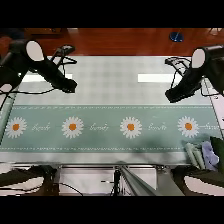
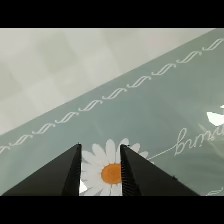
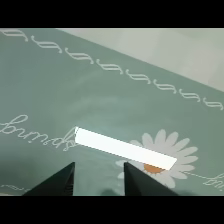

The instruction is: Fold the shirts.

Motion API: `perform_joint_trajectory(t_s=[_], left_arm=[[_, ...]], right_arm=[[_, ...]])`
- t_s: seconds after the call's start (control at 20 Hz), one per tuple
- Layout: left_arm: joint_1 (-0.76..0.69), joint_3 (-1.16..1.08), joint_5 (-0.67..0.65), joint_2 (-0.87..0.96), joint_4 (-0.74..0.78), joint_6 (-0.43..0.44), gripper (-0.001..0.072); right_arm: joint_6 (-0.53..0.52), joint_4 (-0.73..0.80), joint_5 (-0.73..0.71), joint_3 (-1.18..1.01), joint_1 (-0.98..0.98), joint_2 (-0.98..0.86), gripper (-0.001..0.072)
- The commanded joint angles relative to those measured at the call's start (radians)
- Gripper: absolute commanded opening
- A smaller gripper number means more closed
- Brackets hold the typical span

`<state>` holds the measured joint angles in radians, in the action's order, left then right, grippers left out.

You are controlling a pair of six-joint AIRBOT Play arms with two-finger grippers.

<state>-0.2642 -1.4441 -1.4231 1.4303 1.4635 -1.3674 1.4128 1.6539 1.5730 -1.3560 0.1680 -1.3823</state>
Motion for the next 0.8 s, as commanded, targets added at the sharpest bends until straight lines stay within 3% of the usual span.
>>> perform_joint_trajectory(t_s=[0.0, 0.25, 0.75], left_arm=[[-0.077, -0.016, -0.046, -0.003, 0.127, -0.129, 0.0327], [-0.116, -0.012, 0.023, -0.002, 0.138, -0.217, 0.0327], [-0.119, -0.012, 0.078, -0.001, 0.134, -0.216, 0.0327]], right_arm=[[0.066, -0.053, -0.043, 0.026, 0.038, 0.011, 0.0375], [0.133, -0.028, -0.270, 0.131, 0.039, 0.175, 0.0376], [0.138, -0.031, -0.280, 0.157, 0.039, 0.193, 0.0376]])
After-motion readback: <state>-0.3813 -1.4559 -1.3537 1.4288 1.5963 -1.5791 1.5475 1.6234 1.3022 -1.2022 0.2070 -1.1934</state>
